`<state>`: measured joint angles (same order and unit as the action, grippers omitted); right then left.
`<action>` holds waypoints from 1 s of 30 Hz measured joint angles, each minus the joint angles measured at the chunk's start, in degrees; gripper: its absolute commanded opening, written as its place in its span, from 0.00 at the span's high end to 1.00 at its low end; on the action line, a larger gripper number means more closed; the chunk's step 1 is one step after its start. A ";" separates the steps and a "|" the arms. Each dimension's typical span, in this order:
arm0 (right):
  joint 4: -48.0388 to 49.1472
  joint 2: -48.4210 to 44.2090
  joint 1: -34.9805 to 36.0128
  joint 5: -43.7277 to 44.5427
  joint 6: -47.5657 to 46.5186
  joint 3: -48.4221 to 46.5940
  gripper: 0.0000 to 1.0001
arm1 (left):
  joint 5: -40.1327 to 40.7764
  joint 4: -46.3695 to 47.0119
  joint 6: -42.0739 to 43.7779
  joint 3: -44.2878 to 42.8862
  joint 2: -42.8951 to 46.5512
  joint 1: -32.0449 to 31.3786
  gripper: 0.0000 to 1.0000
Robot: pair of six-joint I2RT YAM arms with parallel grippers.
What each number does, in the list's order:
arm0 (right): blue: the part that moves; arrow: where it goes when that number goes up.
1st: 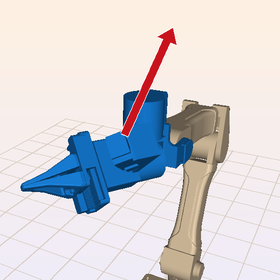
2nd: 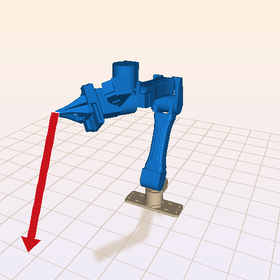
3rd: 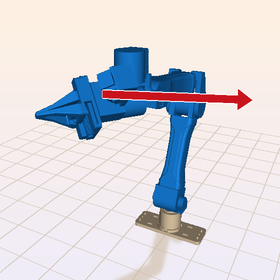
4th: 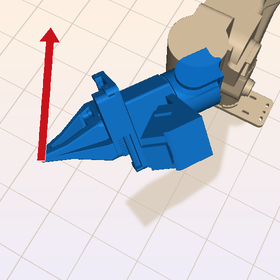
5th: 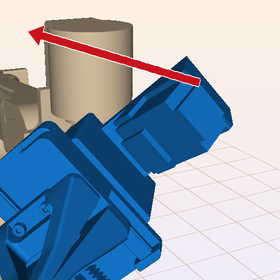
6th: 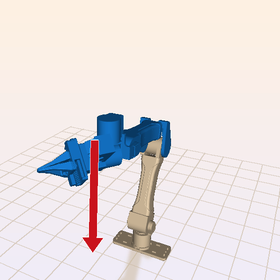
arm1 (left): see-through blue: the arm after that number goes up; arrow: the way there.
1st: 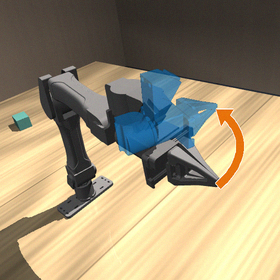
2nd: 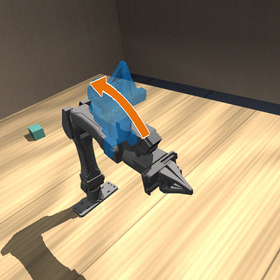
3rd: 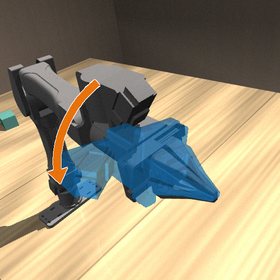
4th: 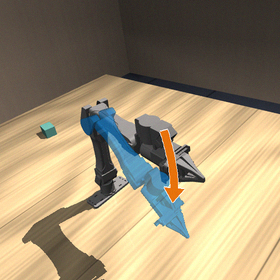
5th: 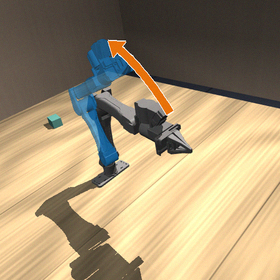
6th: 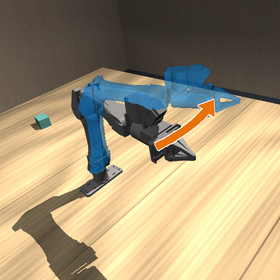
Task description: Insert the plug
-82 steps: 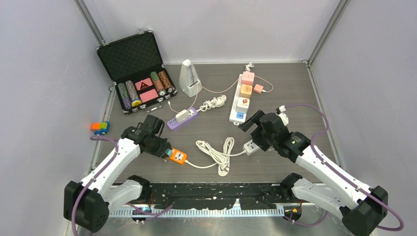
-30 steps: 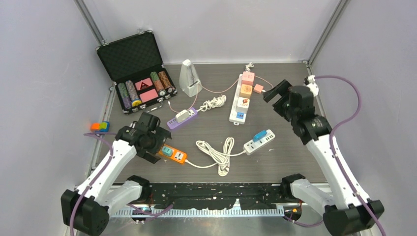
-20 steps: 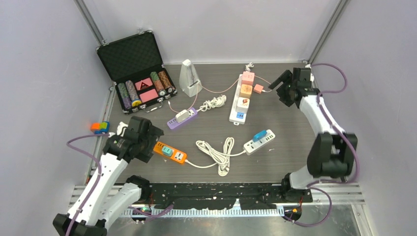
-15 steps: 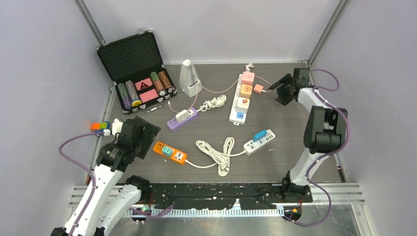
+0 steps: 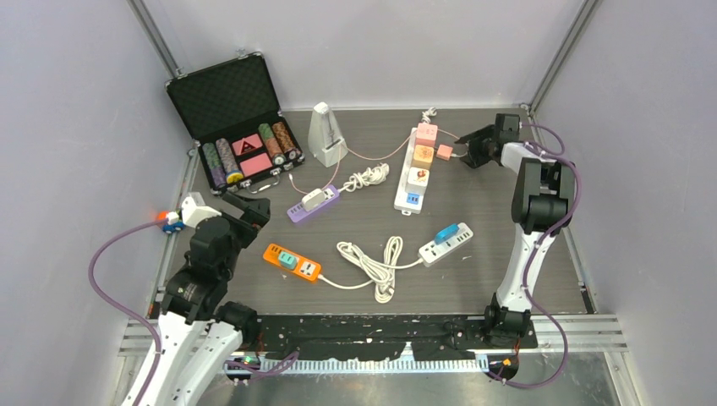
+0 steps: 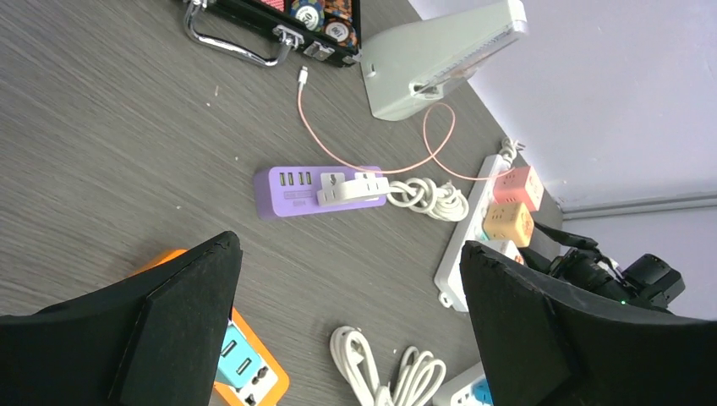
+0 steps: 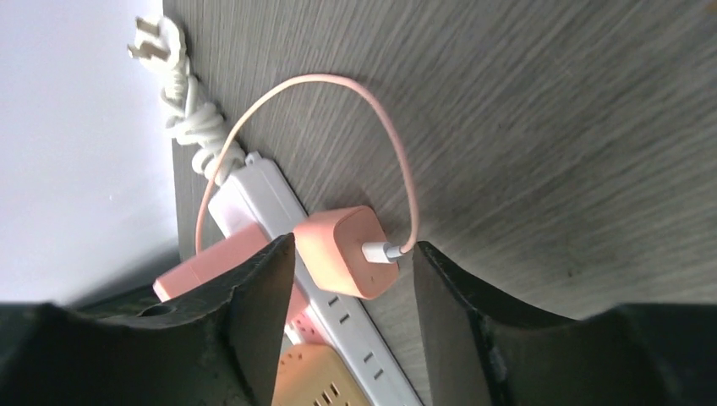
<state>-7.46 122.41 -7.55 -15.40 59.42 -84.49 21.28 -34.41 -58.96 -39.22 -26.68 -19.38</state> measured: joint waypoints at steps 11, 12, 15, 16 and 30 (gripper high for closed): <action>-2.01 4.02 0.07 2.95 1.97 -3.82 0.67 | 1.29 1.62 2.73 -1.07 -3.56 0.00 0.00; -2.01 4.35 0.07 3.02 1.88 -4.11 0.74 | 1.29 1.64 2.75 -1.07 -3.63 0.00 0.00; -1.88 5.38 0.04 3.15 1.64 -5.05 0.93 | 1.25 1.68 3.30 -1.07 -3.76 0.00 0.00; -1.86 5.53 0.07 3.37 1.51 -5.20 0.94 | 1.22 1.77 3.91 -1.07 -3.82 0.00 0.00; -3.65 -11.93 0.22 8.87 -6.08 2.43 0.94 | -11.58 4.81 25.51 -1.62 -4.66 0.00 0.00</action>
<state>-11.11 110.48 -7.33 -6.52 53.34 -82.06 9.69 -29.61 -33.45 -40.84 -31.33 -19.38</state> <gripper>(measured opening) 0.076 0.994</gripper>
